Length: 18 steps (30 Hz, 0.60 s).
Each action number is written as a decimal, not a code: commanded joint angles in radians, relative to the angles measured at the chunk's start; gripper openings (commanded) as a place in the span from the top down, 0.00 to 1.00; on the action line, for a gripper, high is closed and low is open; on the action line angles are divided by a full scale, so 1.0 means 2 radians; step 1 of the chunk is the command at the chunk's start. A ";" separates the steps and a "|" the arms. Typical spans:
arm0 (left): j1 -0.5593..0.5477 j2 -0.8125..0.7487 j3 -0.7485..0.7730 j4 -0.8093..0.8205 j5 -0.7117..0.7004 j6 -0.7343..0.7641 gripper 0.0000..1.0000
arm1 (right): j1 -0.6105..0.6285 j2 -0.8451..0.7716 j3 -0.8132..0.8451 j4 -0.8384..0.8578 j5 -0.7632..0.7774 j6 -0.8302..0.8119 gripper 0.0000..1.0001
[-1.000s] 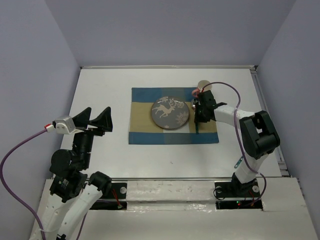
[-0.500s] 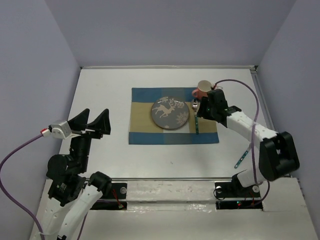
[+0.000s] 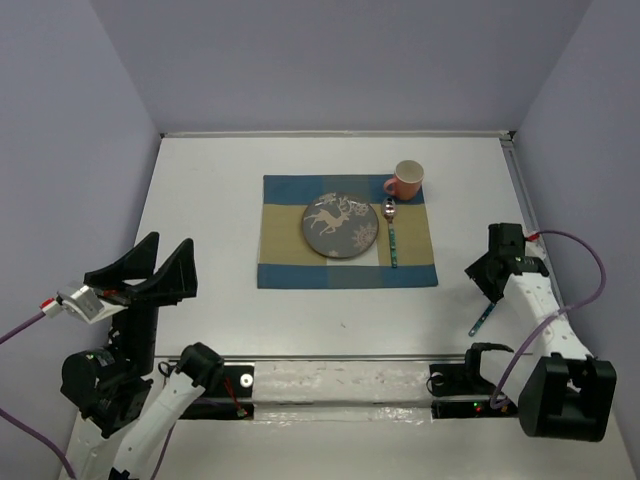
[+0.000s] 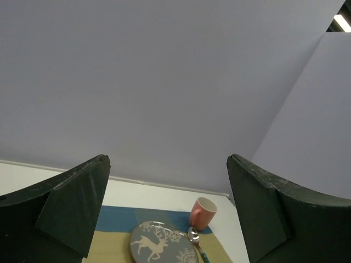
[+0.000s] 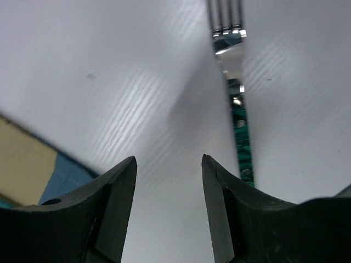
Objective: Set the dinner table for one person
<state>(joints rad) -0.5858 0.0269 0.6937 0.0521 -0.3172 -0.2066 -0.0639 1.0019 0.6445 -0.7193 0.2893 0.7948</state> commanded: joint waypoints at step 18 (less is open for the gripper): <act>-0.073 -0.056 0.004 0.015 -0.059 0.020 0.01 | -0.108 0.161 0.028 -0.016 0.057 0.054 0.43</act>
<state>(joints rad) -0.7139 0.0128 0.6937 0.0475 -0.4049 -0.1875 -0.2745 1.3117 0.7017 -0.7834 0.4282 0.8944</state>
